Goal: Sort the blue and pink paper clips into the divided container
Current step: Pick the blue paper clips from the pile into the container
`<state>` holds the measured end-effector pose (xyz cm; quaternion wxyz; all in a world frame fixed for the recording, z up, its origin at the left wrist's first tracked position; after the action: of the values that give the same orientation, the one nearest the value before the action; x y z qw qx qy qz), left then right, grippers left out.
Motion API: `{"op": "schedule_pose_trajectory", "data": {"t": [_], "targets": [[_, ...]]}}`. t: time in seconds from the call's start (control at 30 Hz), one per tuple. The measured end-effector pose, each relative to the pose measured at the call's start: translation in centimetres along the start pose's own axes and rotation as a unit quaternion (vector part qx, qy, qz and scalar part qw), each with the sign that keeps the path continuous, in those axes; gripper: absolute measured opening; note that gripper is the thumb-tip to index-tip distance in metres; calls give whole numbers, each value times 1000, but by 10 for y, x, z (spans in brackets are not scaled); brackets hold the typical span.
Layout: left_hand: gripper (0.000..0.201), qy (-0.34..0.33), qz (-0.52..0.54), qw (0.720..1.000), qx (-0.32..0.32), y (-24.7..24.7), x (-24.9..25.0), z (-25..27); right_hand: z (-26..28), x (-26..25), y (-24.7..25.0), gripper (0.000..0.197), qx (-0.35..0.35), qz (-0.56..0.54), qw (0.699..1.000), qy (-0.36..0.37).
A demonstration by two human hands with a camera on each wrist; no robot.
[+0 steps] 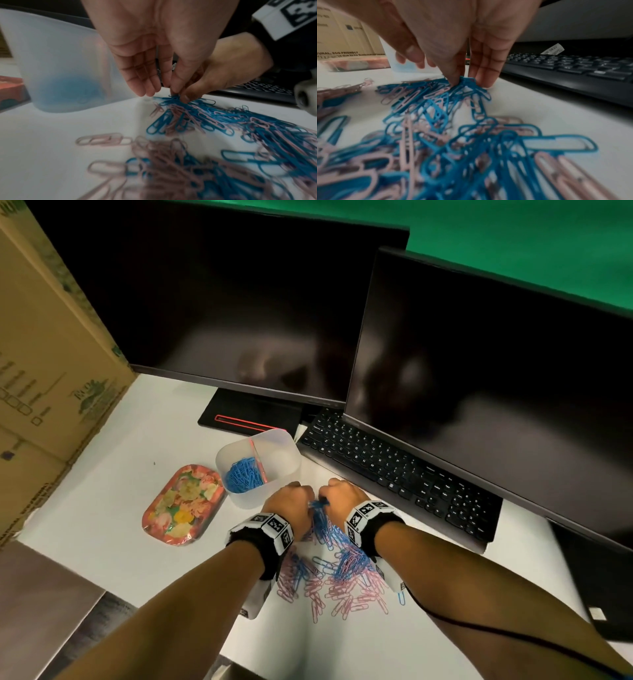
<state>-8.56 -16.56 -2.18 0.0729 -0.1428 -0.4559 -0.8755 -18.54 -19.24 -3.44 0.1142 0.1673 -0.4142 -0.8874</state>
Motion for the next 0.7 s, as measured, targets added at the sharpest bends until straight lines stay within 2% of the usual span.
{"op": "schedule_pose_trajectory", "data": {"t": [0.2,0.27,0.37,0.47,0.5,0.57,0.63,0.7], "targets": [[33,4,34,999,-2,-6,2,-15,6,15,-2,23,0,-23,999,-25],[32,0,41,999,2,-6,5,-15,13,27,-2,19,18,-90,995,-36],[32,-14,45,999,-4,-6,12,-18,26,51,5,10,92,-245,964,-47],[36,-26,29,999,-14,-7,25,-23,37,76,5,10,154,-344,925,-52],[36,-19,26,999,-10,-5,27,-25,41,81,3,14,162,-380,908,-60],[36,15,23,1000,-3,-2,29,-28,48,90,-4,24,166,-487,855,-68],[42,53,12,998,-11,0,30,-33,55,92,-14,31,130,-621,771,-63],[46,78,-11,997,-24,2,29,-37,63,86,-21,29,81,-728,679,-41]]}}
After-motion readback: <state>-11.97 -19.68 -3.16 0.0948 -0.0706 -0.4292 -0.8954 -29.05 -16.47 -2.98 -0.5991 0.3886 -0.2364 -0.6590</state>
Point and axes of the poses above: each hand's wrist, its own z-axis away from the middle knuckle, its own y-axis out of the back of the hand, x = y × z, the point moved 7 cm from there along -z, towards the middle knuckle, and after that the axes turned 14 degrees about -x, right-handed, at the moved point
